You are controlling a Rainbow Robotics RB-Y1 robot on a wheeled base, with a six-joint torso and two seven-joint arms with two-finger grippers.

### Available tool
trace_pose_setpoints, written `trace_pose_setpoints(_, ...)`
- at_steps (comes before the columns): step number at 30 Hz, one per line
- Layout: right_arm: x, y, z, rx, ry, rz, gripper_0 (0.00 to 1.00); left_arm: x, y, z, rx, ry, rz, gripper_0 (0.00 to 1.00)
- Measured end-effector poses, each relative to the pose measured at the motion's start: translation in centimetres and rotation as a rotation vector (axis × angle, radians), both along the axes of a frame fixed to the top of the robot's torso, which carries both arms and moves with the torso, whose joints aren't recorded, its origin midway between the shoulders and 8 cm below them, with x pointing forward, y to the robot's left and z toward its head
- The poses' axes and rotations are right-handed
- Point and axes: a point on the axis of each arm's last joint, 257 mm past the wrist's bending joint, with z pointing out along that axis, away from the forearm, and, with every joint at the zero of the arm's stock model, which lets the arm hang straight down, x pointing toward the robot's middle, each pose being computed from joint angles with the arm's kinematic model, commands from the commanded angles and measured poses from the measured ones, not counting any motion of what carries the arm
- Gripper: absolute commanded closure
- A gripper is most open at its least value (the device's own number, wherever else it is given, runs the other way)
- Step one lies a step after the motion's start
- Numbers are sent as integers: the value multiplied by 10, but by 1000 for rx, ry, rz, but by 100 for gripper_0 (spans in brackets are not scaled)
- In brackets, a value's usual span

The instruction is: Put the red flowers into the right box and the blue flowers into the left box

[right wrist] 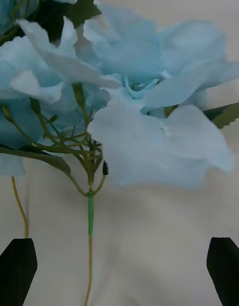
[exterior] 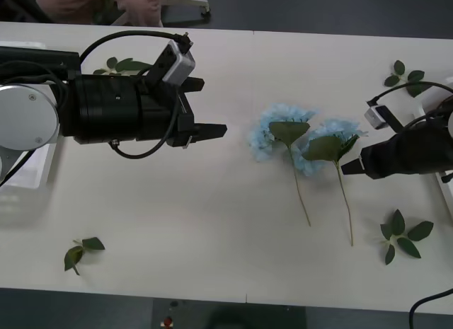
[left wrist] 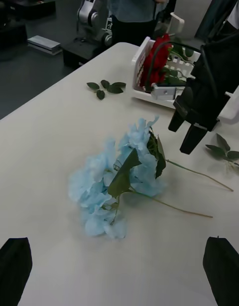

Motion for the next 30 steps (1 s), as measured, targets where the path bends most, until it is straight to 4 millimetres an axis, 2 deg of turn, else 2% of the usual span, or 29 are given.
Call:
trace_pose_setpoints(4, -3, 4, -12, -16, 16, -10, 0, 0, 0, 0, 0, 0, 0, 0)
trace_pose_setpoints(12, -15, -2, -39, -46, 43, -34, 0, 0, 0, 0, 0, 0, 0, 0)
trace_pose_setpoints(15, -21, 5, -50, -60, 59, -11, 0, 0, 0, 0, 0, 0, 0, 0)
trace_pose_setpoints(19, -17, 17, -54, -70, 34, 14, 0, 0, 0, 0, 0, 0, 0, 0)
trace_pose_setpoints(20, -17, 20, -56, -73, 33, 21, 3, 0, 0, 0, 0, 0, 0, 0)
trace_pose_setpoints(22, -18, 23, -57, -76, 36, 29, 36, 0, 0, 0, 0, 0, 0, 0)
trace_pose_setpoints(23, -18, 22, -58, -79, 37, 30, 43, 0, 0, 0, 0, 0, 0, 0)
trace_pose_setpoints(24, -18, 21, -58, -87, 37, 28, 73, 0, 0, 0, 0, 0, 0, 0)
trace_pose_setpoints(25, -17, 19, -59, -93, 34, 25, 98, 0, 0, 0, 0, 0, 0, 0)
trace_pose_setpoints(30, -13, 16, -58, -103, 17, 16, 100, 0, 0, 0, 0, 0, 0, 0)
